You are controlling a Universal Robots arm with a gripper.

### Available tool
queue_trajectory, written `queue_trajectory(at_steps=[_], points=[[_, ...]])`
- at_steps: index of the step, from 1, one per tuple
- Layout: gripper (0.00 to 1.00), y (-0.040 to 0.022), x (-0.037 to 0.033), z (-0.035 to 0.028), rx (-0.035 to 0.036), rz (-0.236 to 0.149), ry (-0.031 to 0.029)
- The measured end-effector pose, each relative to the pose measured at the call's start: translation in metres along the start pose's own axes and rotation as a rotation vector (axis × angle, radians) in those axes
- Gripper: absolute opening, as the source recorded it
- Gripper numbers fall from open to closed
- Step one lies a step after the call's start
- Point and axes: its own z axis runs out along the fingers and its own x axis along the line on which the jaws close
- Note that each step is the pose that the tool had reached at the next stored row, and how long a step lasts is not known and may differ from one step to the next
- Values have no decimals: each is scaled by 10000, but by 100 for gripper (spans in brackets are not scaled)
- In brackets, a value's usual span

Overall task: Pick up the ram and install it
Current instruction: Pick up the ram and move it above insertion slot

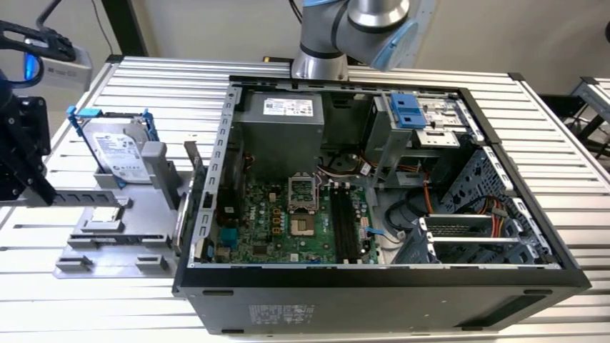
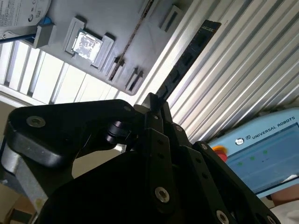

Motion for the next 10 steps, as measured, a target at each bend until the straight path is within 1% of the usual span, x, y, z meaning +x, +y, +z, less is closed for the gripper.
queue_trajectory(at_steps=[10], points=[[0,3,2,-166,1,0,0]])
